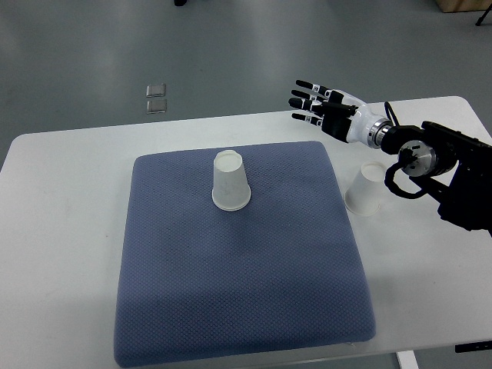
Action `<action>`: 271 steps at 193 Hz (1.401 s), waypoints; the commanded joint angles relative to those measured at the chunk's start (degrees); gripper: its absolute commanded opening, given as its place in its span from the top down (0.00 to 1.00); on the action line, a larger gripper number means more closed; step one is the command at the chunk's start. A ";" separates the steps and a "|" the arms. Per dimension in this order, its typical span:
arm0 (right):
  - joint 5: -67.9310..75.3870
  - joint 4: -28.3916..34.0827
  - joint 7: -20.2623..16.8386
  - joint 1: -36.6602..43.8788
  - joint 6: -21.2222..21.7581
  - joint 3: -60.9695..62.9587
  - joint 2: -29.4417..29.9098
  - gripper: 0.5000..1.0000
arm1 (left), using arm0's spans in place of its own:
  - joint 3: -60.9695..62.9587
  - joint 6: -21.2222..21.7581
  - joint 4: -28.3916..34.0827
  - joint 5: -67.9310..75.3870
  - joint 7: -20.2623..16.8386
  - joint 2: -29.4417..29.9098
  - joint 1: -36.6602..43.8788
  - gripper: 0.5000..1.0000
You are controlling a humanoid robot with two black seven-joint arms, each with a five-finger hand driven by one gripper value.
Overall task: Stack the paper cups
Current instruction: 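Raise the right hand and move it toward the loose white paper cup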
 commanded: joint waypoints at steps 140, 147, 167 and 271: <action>-0.26 0.00 0.18 0.70 -0.55 -0.53 -1.84 0.17 | 0.10 0.08 0.30 -0.07 -0.09 0.00 -0.03 0.00; -0.26 0.00 0.18 0.70 -0.55 -0.62 -1.84 0.17 | 0.10 0.08 0.39 -0.07 -0.09 0.00 -0.03 0.00; -1.32 0.00 0.18 0.88 -0.72 -0.88 -1.84 0.17 | 0.27 0.08 0.30 -0.07 -0.09 0.00 -0.65 0.00; -16.79 0.96 0.18 5.45 -1.95 -5.63 -6.24 0.17 | 0.36 0.08 0.12 -0.07 -0.09 0.00 -0.74 0.00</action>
